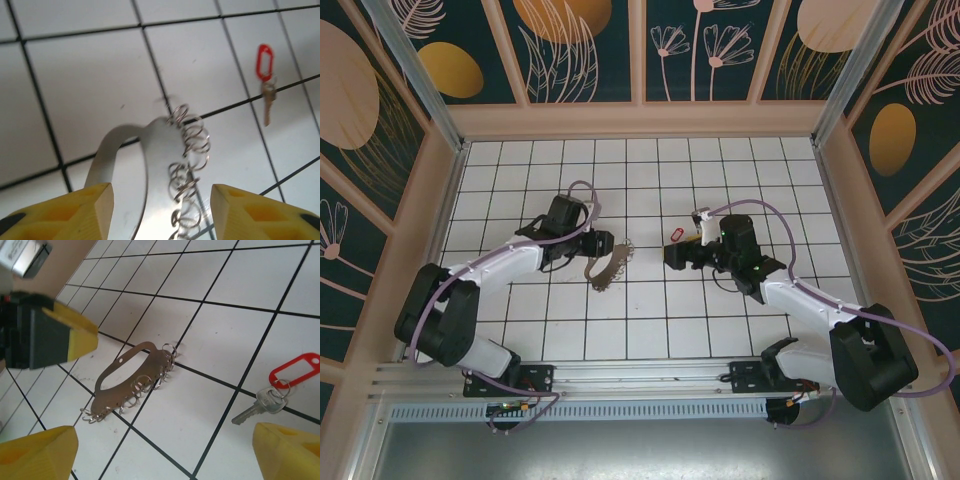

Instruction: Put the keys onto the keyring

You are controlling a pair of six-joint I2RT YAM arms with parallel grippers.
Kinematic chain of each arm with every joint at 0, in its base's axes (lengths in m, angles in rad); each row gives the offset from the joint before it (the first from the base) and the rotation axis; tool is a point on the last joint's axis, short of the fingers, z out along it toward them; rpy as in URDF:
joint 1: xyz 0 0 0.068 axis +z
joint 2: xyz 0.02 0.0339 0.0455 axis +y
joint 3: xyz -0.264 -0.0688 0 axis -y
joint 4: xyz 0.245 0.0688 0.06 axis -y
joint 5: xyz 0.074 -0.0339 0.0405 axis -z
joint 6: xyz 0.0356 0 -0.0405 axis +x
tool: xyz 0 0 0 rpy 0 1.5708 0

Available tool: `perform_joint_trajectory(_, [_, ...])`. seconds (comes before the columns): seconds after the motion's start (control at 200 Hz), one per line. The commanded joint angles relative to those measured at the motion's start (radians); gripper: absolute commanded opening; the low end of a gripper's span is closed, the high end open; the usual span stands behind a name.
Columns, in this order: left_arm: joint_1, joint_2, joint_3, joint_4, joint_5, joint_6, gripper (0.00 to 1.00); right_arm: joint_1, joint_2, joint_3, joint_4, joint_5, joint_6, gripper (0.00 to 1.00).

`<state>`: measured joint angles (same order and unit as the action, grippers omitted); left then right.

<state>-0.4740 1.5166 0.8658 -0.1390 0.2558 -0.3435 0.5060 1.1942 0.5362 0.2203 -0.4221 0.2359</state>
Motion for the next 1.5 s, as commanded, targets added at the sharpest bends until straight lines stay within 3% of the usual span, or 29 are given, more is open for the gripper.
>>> perform_joint_trajectory(0.0, [-0.008, 0.067, 0.057, 0.048, 0.065, 0.084, 0.5, 0.006, -0.023, 0.012, 0.047, -0.03, -0.028, 0.95])
perform_joint_trajectory(0.18, [-0.008, 0.159, 0.102, 0.09, 0.121, 0.132, 0.42, 0.005, -0.021, 0.007, 0.054, -0.034, -0.038, 0.99])
perform_joint_trajectory(0.43, [-0.014, 0.252, 0.152, 0.105, 0.192, 0.162, 0.39, -0.001, -0.002, -0.008, 0.076, -0.026, -0.033, 0.99])
perform_joint_trajectory(1.496, [-0.026, 0.408, 0.234, 0.064, 0.123, 0.202, 0.27, -0.033, -0.045, -0.041, 0.098, -0.037, -0.059, 0.98])
